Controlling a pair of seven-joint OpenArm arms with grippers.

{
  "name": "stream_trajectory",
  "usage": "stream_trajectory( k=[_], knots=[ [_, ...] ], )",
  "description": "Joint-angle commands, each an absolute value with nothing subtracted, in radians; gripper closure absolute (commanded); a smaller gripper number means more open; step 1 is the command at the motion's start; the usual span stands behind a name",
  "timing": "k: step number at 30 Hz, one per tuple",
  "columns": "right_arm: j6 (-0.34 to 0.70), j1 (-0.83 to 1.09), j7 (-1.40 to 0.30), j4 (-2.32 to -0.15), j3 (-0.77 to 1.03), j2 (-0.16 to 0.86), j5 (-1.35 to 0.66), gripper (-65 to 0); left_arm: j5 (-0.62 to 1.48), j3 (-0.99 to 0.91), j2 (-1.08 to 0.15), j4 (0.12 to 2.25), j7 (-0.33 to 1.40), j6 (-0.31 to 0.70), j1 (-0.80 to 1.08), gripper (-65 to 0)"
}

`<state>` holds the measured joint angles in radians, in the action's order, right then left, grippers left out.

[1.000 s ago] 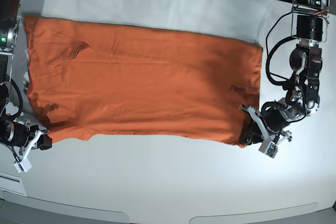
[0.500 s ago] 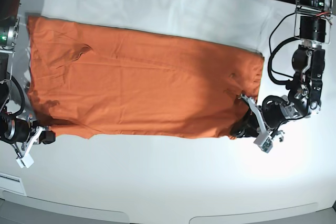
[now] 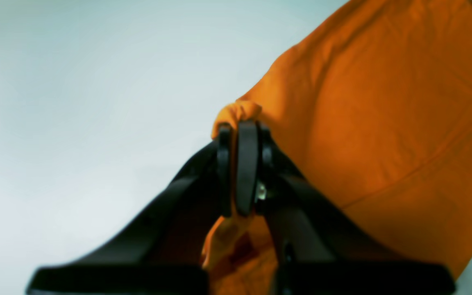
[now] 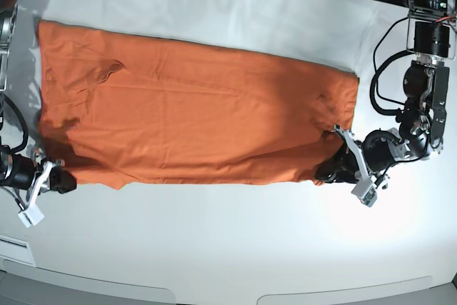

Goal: Fold the T-shirt properly
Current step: 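Lift the hem and fold it over toward the collar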

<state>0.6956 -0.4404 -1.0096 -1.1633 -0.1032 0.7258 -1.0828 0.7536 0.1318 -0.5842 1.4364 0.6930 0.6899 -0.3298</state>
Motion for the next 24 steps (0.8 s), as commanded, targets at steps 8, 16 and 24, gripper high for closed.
stream_trajectory(
  k=[8,16,24],
  knots=[
    [0.698,-0.300,-0.970,-1.365,-0.084,0.828,-1.100,0.0,0.875,0.124,-0.603,1.453,0.754,0.698,-0.355,0.0],
    [0.698,-0.290,-1.060,-1.369,0.002,0.834,-1.200,0.0,0.979,0.124,-0.676,1.466,0.818,0.698,-0.354,0.0],
    [0.698,-0.249,-1.131,-1.380,0.027,0.834,-1.286,0.0,1.160,0.123,-0.712,1.500,0.966,0.698,-0.341,0.0]
  ],
)
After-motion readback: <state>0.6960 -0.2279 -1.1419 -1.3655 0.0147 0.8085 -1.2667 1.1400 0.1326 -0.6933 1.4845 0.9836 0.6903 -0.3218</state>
